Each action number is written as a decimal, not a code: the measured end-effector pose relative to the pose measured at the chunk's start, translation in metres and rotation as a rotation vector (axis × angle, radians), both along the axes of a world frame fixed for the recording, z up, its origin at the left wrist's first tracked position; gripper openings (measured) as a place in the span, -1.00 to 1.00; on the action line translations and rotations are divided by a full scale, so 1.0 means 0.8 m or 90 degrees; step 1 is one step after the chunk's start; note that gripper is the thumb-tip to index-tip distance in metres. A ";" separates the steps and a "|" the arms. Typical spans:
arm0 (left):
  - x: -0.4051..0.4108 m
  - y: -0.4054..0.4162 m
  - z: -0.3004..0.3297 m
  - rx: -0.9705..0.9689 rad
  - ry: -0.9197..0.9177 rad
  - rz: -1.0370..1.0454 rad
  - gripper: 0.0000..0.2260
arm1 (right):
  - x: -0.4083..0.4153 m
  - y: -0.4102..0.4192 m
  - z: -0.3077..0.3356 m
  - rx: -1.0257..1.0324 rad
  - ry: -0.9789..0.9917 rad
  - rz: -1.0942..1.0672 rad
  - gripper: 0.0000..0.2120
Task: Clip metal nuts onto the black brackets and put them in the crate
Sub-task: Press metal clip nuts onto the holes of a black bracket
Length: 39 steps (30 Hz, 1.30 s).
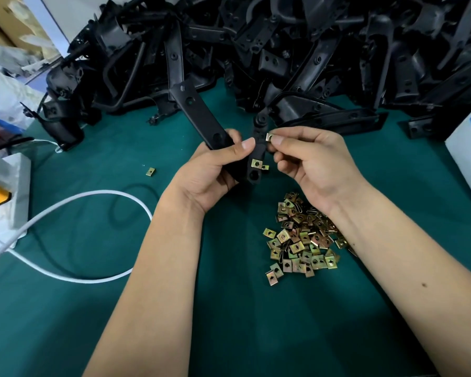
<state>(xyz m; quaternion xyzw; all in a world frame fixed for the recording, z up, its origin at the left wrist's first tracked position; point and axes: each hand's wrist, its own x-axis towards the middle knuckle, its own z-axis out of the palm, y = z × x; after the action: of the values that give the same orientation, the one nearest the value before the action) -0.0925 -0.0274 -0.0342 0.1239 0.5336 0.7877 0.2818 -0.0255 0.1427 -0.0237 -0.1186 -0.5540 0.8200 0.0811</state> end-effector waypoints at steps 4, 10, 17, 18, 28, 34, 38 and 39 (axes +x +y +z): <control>0.001 0.001 0.002 -0.003 -0.003 -0.003 -0.77 | 0.001 0.000 0.002 0.021 -0.005 0.013 -0.92; 0.002 0.000 0.003 0.010 -0.024 -0.041 -0.80 | 0.002 0.006 0.004 -0.015 -0.031 0.085 -0.92; 0.003 -0.001 0.004 0.009 -0.012 -0.043 -0.78 | 0.001 0.009 0.004 -0.061 -0.038 0.104 -0.77; 0.003 -0.002 0.004 0.004 -0.014 -0.047 -0.78 | 0.001 0.009 0.004 -0.057 -0.021 0.100 -0.69; 0.006 0.000 0.007 -0.043 -0.009 -0.082 -0.77 | 0.003 0.007 -0.001 -0.058 0.046 0.119 -0.66; 0.008 0.002 0.011 -0.060 -0.012 -0.080 -0.76 | 0.000 0.011 -0.006 -0.024 0.031 0.117 -0.67; 0.016 0.015 0.009 -0.126 0.044 0.053 -0.73 | -0.005 0.009 -0.008 0.108 0.008 0.021 -0.83; 0.019 0.020 0.010 -0.124 0.058 0.093 -0.73 | -0.006 0.007 -0.008 0.155 0.013 -0.011 -0.88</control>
<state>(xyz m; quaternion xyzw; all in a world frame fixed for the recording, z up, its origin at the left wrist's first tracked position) -0.0771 -0.0110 -0.0263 0.0921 0.6276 0.7440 0.2100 -0.0299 0.1482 -0.0297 -0.1044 -0.6478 0.7470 0.1074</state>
